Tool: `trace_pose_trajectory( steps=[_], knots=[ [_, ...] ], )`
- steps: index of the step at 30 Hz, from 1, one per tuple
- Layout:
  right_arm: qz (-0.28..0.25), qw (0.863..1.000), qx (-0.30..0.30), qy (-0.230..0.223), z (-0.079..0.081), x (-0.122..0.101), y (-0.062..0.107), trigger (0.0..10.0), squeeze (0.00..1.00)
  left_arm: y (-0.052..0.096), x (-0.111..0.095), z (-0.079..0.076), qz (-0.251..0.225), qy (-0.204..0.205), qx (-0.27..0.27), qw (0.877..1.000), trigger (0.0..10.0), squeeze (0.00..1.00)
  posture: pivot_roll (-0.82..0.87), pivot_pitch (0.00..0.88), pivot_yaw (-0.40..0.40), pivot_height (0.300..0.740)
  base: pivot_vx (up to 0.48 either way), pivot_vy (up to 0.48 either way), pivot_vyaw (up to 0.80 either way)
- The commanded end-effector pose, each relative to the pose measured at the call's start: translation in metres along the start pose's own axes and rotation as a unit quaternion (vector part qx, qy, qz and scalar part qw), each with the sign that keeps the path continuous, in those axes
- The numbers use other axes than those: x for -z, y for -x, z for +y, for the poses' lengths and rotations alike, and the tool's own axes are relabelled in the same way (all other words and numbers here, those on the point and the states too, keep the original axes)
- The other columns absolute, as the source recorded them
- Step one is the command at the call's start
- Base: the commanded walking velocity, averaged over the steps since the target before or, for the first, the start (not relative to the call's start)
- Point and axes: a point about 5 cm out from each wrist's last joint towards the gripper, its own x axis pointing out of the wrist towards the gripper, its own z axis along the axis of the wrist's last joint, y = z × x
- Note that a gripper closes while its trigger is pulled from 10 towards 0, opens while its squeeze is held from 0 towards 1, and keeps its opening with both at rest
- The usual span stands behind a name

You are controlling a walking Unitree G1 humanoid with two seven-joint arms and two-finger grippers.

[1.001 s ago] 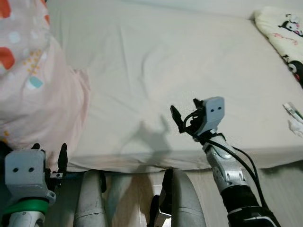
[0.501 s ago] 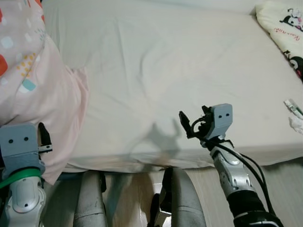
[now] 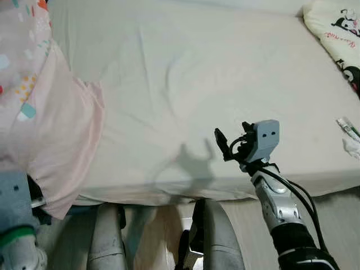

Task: Clean up the room

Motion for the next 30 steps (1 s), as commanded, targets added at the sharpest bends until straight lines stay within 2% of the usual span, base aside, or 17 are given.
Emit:
trace_pose_trajectory(
  steps=[1, 2, 3, 4, 5, 7, 8, 10, 13, 15, 16, 18, 22, 26, 30],
  knots=[
    [0.014, 1.000, 0.008, -0.001, -0.004, 0.008, 0.006, 10.0, 0.00, -0.004, 0.009, -0.022, 0.050, 0.067, 0.058, 0.995, 10.0, 0.00, 0.18, 0.189, -0.161, 0.603, 0.000, 0.000, 0.00],
    [0.014, 1.000, 0.008, -0.001, -0.004, 0.008, 0.006, 10.0, 0.00, -0.004, 0.009, -0.022, 0.050, 0.067, 0.058, 0.995, 10.0, 0.00, 0.18, 0.189, -0.161, 0.603, 0.000, 0.000, 0.00],
    [0.013, 1.000, 0.008, 0.000, -0.005, 0.007, 0.006, 10.0, 0.00, -0.014, 0.010, -0.050, 0.095, 0.142, 0.127, 0.977, 10.0, 0.00, 0.16, 0.181, -0.166, 0.603, 0.000, 0.000, 0.00],
    [0.013, 1.000, 0.008, 0.000, -0.005, 0.007, 0.006, 10.0, 0.00, -0.014, 0.010, -0.050, 0.095, 0.142, 0.127, 0.977, 10.0, 0.00, 0.16, 0.181, -0.166, 0.603, 0.000, 0.000, 0.00],
    [0.013, 1.000, 0.009, 0.002, -0.006, 0.007, 0.006, 10.0, 0.00, -0.020, 0.008, -0.059, 0.095, 0.158, 0.142, 0.973, 10.0, 0.00, 0.14, 0.180, -0.166, 0.603, 0.000, 0.000, 0.00],
    [0.013, 1.000, 0.010, 0.003, -0.007, 0.007, 0.006, 10.0, 0.00, -0.023, 0.006, -0.063, 0.090, 0.161, 0.145, 0.972, 10.0, 0.00, 0.14, 0.180, -0.166, 0.603, 0.000, 0.000, 0.00],
    [0.013, 1.000, 0.013, 0.005, -0.009, 0.007, 0.008, 10.0, 0.00, -0.030, 0.003, -0.068, 0.082, 0.160, 0.138, 0.974, 10.0, 0.00, 0.14, 0.180, -0.166, 0.603, 0.000, 0.000, 0.00],
    [0.015, 1.000, 0.018, 0.005, -0.011, 0.008, 0.011, 10.0, 0.00, -0.043, 0.000, -0.072, 0.053, 0.124, 0.093, 0.986, 10.0, 0.00, 0.14, 0.180, -0.166, 0.603, 0.000, 0.000, 0.00],
    [0.015, 1.000, 0.020, 0.005, -0.012, 0.008, 0.012, 10.0, 0.00, -0.047, -0.003, -0.073, 0.039, 0.109, 0.072, 0.991, 10.0, 0.00, 0.13, 0.177, -0.166, 0.603, 0.000, 0.000, 0.00],
    [0.014, 1.000, 0.020, 0.006, -0.011, 0.008, 0.012, 10.0, 0.00, -0.053, -0.012, -0.070, 0.004, 0.082, 0.027, 0.996, 4.0, 0.00, 0.11, 0.175, -0.166, 0.603, 0.000, 0.000, 0.00],
    [0.013, 1.000, 0.021, 0.006, -0.011, 0.008, 0.012, 10.0, 0.00, -0.055, -0.015, -0.068, -0.010, 0.076, 0.003, 0.997, 0.4, 0.00, 0.11, 0.175, -0.166, 0.603, 0.000, 0.000, 0.00],
    [0.013, 1.000, 0.021, 0.006, -0.011, 0.008, 0.012, 10.0, 0.00, -0.057, -0.018, -0.066, -0.020, 0.066, -0.012, 0.998, 0.0, 0.00, 0.11, 0.175, -0.166, 0.603, 0.000, 0.000, 0.00],
    [0.013, 1.000, 0.021, 0.007, -0.012, 0.008, 0.013, 10.0, 0.00, -0.061, -0.028, -0.063, -0.048, 0.066, -0.023, 0.996, 0.0, 0.00, 0.11, 0.175, -0.166, 0.603, 0.000, 0.000, 0.00],
    [0.014, 1.000, 0.021, 0.007, -0.011, 0.009, 0.012, 10.0, 0.00, -0.060, -0.036, -0.068, -0.068, 0.086, 0.014, 0.994, 0.0, 0.00, 0.11, 0.172, -0.160, 0.603, 0.000, 0.000, 0.00],
    [0.014, 1.000, 0.020, 0.006, -0.010, 0.009, 0.012, 10.0, 0.00, -0.052, -0.037, -0.075, -0.076, 0.098, 0.066, 0.990, 0.0, 0.00, 0.12, 0.169, -0.154, 0.603, 0.000, 0.000, 0.00]
  ],
)
